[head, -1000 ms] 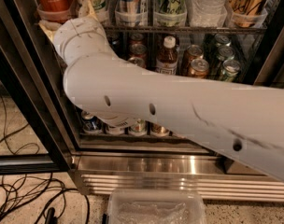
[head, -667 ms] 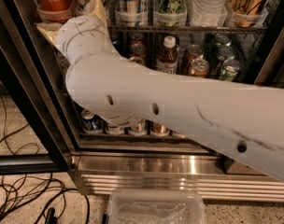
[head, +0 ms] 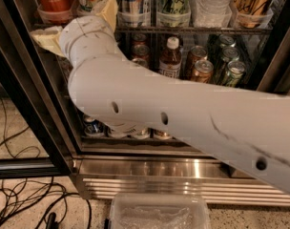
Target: Pick 7up can from top shelf of fridge
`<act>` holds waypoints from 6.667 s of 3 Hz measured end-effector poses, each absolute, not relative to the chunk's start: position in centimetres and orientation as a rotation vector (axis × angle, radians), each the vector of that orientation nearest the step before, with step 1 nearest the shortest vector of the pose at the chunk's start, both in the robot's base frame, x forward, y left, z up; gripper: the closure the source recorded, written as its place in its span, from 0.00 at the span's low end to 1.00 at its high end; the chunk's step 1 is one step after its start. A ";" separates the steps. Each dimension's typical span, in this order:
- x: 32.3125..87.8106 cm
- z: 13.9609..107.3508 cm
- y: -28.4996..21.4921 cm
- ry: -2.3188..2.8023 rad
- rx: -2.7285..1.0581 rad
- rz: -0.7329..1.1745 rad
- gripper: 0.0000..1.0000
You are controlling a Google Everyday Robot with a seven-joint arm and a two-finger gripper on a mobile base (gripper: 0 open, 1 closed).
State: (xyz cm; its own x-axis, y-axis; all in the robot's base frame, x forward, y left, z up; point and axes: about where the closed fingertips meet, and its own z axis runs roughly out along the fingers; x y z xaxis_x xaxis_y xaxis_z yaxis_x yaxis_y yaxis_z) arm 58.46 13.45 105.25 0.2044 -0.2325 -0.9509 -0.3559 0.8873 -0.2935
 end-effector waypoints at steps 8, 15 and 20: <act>63.6 107.4 10.6 1.337 -0.258 -0.099 0.34; 65.9 107.5 9.2 1.356 -0.205 -0.102 1.00; 58.5 114.8 -0.7 1.409 -0.261 0.116 1.00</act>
Offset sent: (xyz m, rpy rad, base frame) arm 0.0002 -0.0352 0.0102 0.0413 -0.0341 -0.1719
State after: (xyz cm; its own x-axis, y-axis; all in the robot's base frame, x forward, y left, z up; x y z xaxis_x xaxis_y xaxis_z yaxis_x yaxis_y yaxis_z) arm 58.45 -0.74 114.79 0.1618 -0.0748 -0.9840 -0.2342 0.9657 -0.1119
